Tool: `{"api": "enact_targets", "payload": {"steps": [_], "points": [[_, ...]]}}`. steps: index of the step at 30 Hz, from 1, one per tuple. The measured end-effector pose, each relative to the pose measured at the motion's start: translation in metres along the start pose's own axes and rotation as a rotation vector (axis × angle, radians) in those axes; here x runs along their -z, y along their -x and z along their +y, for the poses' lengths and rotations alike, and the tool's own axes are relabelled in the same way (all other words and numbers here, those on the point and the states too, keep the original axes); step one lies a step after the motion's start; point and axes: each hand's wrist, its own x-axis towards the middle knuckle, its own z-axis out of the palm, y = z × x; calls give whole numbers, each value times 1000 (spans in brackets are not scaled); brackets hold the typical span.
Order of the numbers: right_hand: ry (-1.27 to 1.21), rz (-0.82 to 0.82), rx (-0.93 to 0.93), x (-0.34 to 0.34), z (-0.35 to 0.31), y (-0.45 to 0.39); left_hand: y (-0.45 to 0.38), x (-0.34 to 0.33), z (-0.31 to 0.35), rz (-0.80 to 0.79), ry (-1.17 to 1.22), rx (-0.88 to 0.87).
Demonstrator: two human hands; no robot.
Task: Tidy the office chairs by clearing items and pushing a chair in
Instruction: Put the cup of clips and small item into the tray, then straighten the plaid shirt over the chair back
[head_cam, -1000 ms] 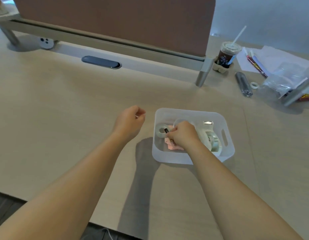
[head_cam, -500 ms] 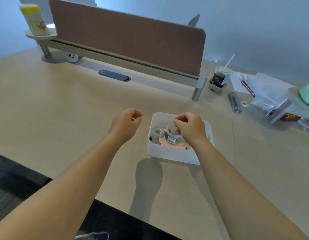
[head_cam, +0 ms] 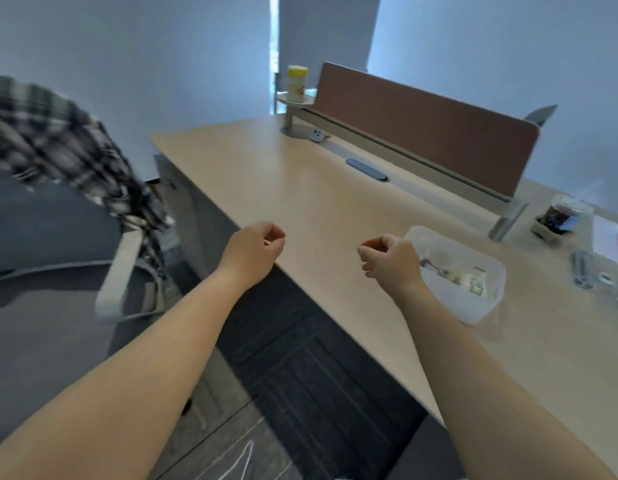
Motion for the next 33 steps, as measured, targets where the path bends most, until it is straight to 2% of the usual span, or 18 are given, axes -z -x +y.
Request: {"api": "enact_targets", "payload": {"steps": [9,16,26,33], "points": [[-5,-310,88,-143,-56,37,67,122,-100,283,-30,294],[57,-512,217,-293,-127,87,136,241,-208,473,-25,478],[122,-611,183,-540,-205,178,201,418,-396,558,0,634],[171,-699,170,-661,-241,199,209,489,-486,595,55,715]]}}
